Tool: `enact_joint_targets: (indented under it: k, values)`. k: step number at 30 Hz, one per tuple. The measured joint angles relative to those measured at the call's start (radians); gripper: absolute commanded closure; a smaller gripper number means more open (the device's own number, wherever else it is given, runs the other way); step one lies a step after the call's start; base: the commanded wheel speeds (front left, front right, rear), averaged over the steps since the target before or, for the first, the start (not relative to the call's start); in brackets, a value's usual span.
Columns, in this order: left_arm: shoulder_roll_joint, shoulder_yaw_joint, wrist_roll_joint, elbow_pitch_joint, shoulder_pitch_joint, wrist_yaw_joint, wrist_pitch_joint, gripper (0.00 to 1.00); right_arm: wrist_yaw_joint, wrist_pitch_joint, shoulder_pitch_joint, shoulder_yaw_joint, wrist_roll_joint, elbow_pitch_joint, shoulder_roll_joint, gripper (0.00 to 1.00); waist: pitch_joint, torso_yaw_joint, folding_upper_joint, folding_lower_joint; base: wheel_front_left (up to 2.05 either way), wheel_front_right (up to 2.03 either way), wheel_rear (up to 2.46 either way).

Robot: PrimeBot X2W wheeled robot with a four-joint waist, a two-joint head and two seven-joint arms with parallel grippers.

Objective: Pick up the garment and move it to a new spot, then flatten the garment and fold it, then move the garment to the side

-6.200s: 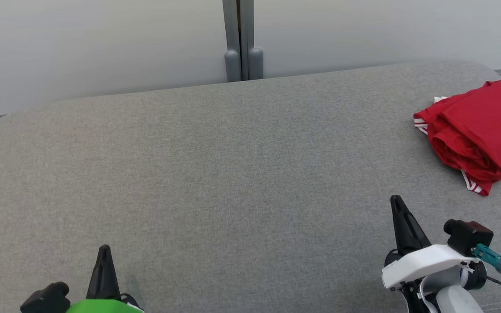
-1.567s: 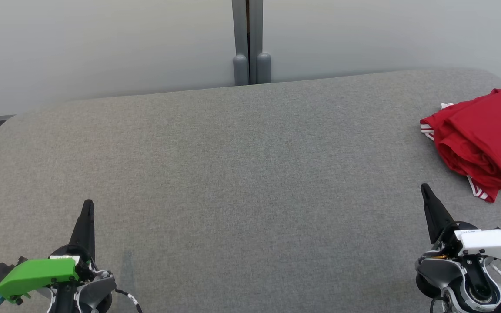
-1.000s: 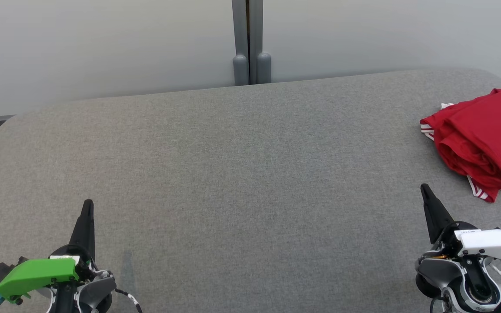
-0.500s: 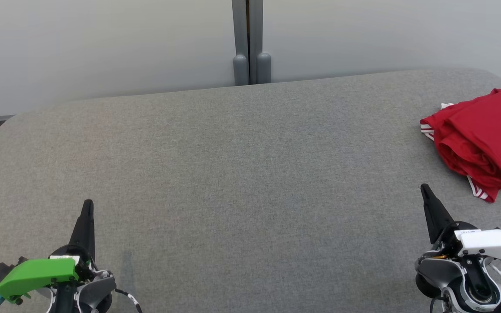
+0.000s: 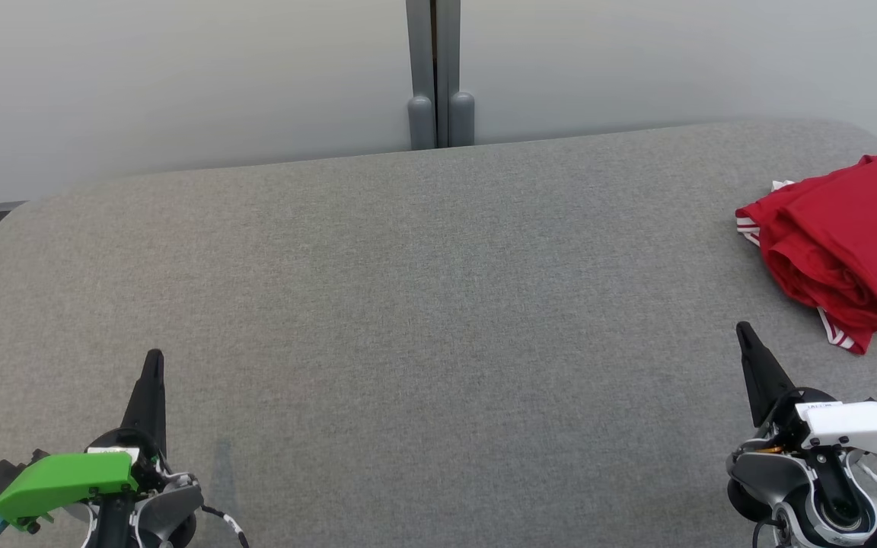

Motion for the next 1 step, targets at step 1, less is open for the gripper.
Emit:
enact_joint_targets:
  k: [1]
  values:
    - [0.000, 0.000, 0.000, 0.000, 0.000, 0.000, 0.000, 1.00, 0.000, 0.000, 0.000, 0.000, 0.000, 0.000, 0.000, 1.00, 0.000, 0.000, 0.0000, 0.0000, 0.00, 0.00, 0.00]
